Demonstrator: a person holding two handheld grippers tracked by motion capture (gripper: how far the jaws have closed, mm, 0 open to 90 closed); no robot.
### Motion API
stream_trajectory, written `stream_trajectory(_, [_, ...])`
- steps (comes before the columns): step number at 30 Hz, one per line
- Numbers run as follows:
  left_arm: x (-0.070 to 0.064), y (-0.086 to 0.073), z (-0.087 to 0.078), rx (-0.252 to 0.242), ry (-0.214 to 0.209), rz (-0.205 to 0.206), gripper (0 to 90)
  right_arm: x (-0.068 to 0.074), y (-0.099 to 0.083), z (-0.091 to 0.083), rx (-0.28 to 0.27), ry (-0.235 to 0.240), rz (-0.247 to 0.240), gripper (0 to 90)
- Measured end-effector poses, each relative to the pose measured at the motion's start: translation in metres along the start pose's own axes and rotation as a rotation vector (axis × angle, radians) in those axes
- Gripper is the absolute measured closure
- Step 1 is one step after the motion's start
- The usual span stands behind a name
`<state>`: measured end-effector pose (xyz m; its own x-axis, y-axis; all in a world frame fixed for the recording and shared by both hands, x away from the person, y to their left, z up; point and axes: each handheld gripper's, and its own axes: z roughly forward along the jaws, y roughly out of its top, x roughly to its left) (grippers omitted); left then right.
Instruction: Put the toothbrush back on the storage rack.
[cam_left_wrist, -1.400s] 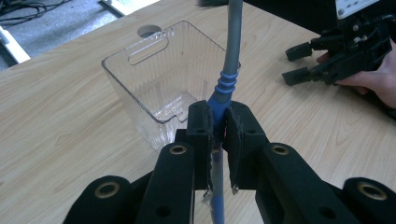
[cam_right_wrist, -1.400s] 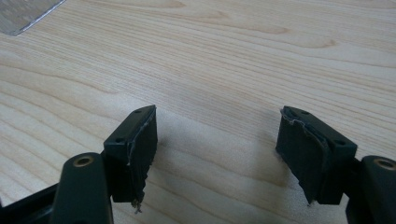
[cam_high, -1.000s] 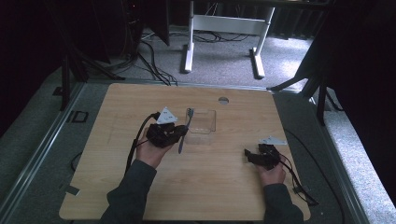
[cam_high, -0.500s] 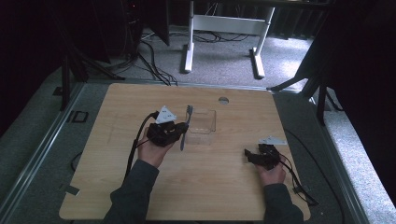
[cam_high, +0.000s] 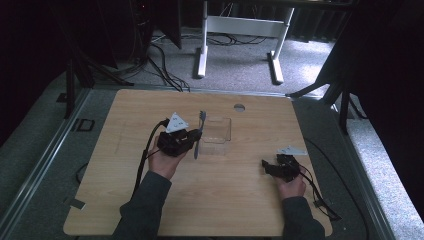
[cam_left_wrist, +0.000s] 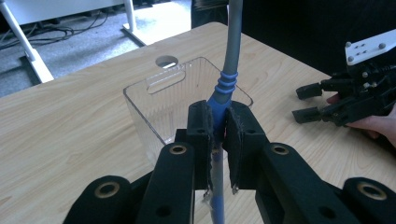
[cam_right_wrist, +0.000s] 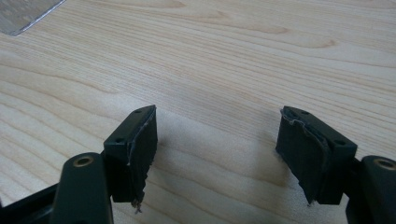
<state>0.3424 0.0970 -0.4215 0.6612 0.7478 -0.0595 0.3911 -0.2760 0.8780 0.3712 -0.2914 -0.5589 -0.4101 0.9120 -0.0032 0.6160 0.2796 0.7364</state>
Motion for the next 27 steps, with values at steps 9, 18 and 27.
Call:
stream_trajectory(9, [0.001, 0.0007, 0.0005, -0.018, 0.009, -0.018, 80.8, 0.0, 0.0, 0.0, 0.0, 0.0, 0.0, 28.5])
stream_trajectory(18, [0.0006, 0.0025, 0.0009, -0.023, 0.005, -0.019, 80.8, 0.0, 0.0, 0.0, 0.0, 0.0, 0.0, 28.6])
stream_trajectory(27, [-0.0001, 0.0063, 0.0022, -0.037, 0.008, -0.02, 80.7, 0.0, 0.0, 0.0, 0.0, 0.0, 0.0, 28.5])
